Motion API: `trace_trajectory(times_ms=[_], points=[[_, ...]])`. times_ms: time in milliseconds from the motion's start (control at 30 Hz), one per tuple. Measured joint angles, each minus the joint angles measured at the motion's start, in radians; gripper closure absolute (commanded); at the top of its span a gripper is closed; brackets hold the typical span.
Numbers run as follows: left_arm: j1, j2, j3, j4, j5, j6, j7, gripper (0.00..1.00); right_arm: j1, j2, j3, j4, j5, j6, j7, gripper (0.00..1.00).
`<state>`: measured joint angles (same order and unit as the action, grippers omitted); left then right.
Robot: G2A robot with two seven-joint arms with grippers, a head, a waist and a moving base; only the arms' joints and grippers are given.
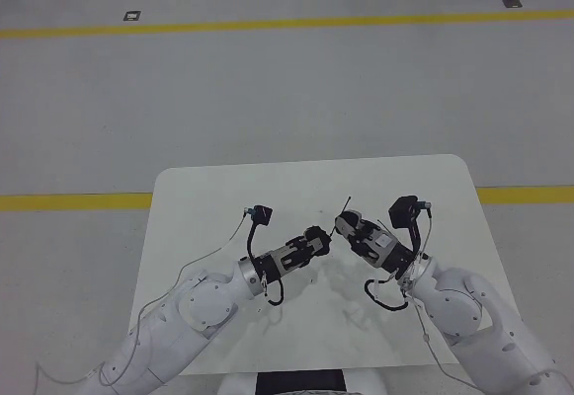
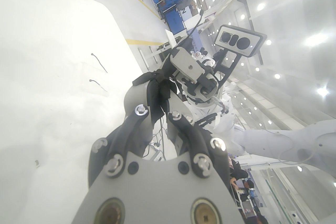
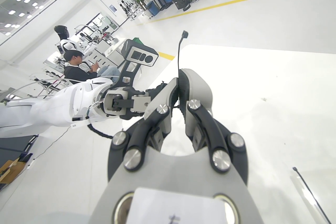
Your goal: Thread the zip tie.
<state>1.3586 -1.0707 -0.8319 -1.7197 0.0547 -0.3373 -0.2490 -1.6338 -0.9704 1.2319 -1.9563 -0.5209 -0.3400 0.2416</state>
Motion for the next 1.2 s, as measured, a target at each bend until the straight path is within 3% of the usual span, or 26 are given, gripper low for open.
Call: trace_trajectory(times_ms=[533, 1200], points=[[0.0, 0.0, 0.0, 0.0, 0.0, 0.0, 0.0, 1.0, -0.008, 0.002, -0.002, 0.014, -0.026, 0.0, -0.017, 1.0], [0.0, 0.0, 0.0, 0.0, 0.0, 0.0, 0.0, 1.0, -0.007, -0.002, -0.015, 0.022, 0.034, 0.0, -0.017, 1.0]])
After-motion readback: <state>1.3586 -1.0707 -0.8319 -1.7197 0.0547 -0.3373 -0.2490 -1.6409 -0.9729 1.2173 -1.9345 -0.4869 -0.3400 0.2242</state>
